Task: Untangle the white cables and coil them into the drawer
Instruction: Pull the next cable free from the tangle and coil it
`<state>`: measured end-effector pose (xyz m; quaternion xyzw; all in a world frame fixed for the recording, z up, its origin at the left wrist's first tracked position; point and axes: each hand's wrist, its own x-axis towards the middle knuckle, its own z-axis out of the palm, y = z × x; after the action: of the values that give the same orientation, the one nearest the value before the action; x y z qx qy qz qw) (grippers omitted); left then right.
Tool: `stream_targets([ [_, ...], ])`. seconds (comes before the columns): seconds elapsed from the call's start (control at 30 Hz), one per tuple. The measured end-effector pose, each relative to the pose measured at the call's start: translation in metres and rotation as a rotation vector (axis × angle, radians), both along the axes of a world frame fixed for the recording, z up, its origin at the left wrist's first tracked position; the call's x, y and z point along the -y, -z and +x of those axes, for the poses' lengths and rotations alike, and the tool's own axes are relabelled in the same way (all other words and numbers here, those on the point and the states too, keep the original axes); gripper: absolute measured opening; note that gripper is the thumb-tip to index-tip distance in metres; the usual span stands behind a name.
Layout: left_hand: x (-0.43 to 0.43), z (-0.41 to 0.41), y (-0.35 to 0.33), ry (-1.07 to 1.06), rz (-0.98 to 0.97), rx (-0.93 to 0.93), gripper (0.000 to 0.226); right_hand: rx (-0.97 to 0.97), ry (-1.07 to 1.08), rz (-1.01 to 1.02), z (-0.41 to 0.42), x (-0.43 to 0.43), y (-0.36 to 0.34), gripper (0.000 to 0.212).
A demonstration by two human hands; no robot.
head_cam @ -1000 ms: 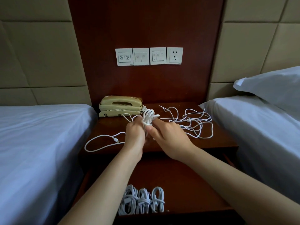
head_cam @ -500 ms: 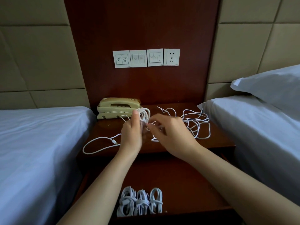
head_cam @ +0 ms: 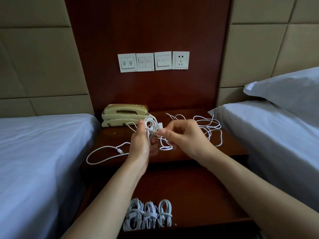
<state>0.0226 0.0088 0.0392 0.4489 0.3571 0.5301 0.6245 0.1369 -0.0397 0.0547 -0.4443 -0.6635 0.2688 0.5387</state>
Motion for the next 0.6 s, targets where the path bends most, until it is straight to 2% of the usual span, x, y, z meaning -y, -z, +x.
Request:
stream_targets([
  [0.1, 0.001, -0.001, -0.001, 0.007, 0.008, -0.027, 0.056, -0.054, -0.029, -0.024, 0.0, 0.0, 0.0, 0.026],
  [0.23, 0.003, 0.003, 0.002, -0.013, 0.015, -0.105, 0.052, 0.052, -0.032, -0.011, -0.006, -0.001, 0.006, 0.027],
  [0.43, 0.001, -0.003, -0.007, -0.034, -0.064, 0.016, 0.056, 0.008, -0.139, 0.062, -0.008, -0.001, 0.009, 0.02],
  [0.6, 0.002, -0.003, -0.004, -0.009, -0.089, -0.016, 0.055, 0.027, -0.03, 0.156, -0.012, -0.001, 0.016, 0.019],
])
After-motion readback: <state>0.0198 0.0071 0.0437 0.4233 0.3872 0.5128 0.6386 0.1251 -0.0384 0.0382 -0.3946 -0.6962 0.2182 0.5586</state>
